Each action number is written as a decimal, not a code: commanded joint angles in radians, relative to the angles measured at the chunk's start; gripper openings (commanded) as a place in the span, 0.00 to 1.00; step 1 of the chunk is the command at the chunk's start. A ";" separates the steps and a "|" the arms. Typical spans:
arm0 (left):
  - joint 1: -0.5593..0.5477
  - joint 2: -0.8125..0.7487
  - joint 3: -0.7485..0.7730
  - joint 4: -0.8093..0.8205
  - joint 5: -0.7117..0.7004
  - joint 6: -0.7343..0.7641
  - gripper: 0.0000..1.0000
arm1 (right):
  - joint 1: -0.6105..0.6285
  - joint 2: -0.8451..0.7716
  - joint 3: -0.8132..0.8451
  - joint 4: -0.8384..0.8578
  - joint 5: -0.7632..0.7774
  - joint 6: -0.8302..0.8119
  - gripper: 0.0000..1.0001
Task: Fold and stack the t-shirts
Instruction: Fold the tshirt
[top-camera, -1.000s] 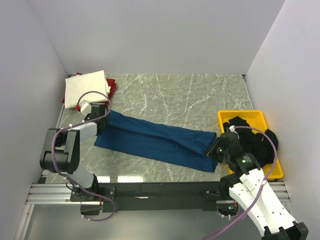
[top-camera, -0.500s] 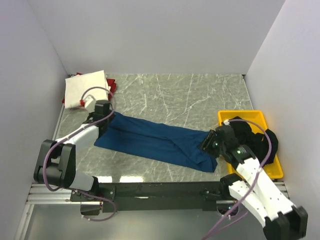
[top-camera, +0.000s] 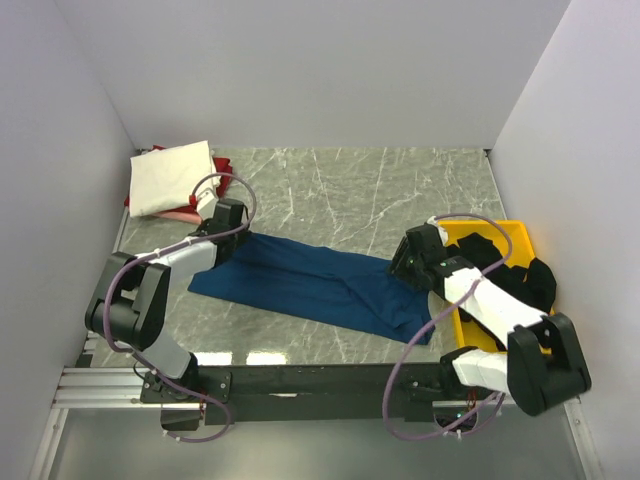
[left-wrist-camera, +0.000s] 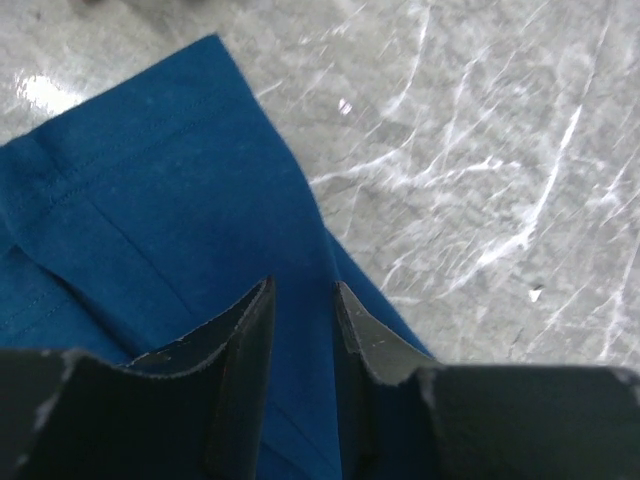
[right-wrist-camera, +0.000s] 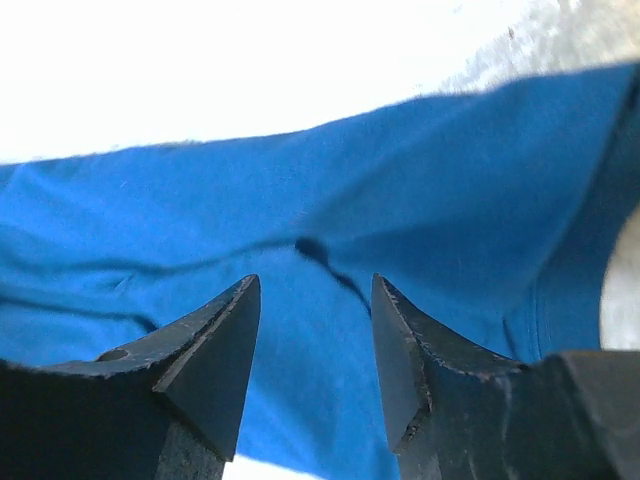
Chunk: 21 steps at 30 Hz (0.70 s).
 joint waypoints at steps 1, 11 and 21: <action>-0.002 -0.031 -0.028 0.013 0.023 0.011 0.34 | 0.005 0.067 0.052 0.109 0.040 -0.046 0.56; -0.002 -0.065 -0.055 0.013 0.027 0.020 0.34 | 0.018 0.151 0.032 0.206 -0.023 -0.052 0.56; -0.002 -0.068 -0.074 0.021 0.033 0.019 0.33 | 0.056 0.179 0.007 0.224 -0.032 -0.038 0.49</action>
